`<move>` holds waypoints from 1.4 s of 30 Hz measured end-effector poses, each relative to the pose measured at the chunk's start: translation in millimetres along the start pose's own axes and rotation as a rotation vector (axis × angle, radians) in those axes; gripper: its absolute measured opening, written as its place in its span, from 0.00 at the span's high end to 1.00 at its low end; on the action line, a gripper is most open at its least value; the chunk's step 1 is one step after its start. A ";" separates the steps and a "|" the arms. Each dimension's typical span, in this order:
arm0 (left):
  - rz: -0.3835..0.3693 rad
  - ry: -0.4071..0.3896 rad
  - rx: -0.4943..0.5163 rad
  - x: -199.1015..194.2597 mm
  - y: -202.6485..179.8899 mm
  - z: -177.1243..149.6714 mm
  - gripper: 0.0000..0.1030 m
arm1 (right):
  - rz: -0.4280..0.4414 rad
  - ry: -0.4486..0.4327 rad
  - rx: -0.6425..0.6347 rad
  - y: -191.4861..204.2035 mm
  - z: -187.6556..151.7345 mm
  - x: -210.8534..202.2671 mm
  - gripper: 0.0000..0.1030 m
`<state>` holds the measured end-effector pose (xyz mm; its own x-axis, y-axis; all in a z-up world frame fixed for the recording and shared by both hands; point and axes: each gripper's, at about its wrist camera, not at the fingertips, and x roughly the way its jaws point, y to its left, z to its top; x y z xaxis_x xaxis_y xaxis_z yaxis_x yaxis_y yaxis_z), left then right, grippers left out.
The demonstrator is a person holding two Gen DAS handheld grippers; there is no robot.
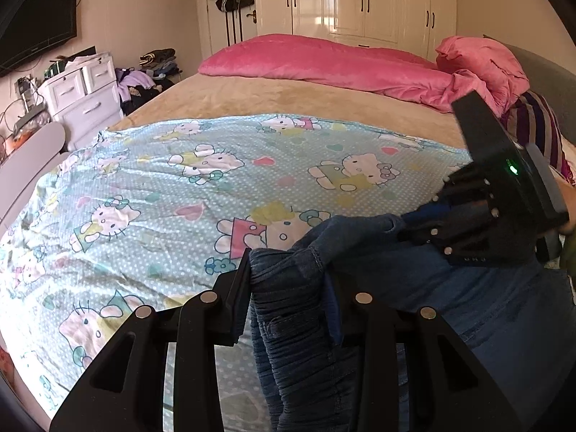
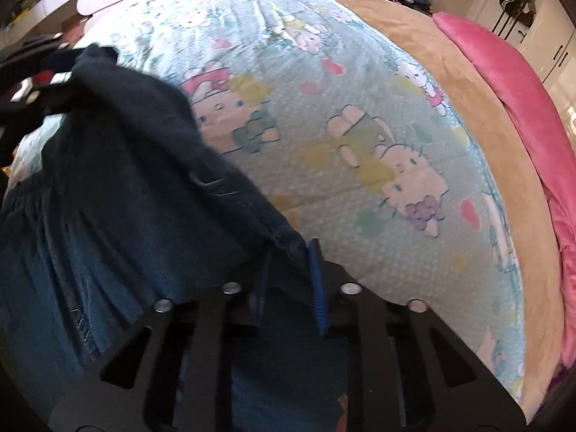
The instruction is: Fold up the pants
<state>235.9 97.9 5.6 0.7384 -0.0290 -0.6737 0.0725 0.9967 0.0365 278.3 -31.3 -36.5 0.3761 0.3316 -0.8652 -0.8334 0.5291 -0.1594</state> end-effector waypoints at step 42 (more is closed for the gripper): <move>-0.120 0.008 0.079 -82.6 2.8 -61.7 0.65 | -0.314 -0.082 -0.275 131.0 -60.4 -109.3 0.47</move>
<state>133.7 107.8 15.8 0.7161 -0.1468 -0.6824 0.2128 0.9770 0.0131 103.5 -45.4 8.5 0.6503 0.2548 -0.7157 -0.7464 0.3899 -0.5394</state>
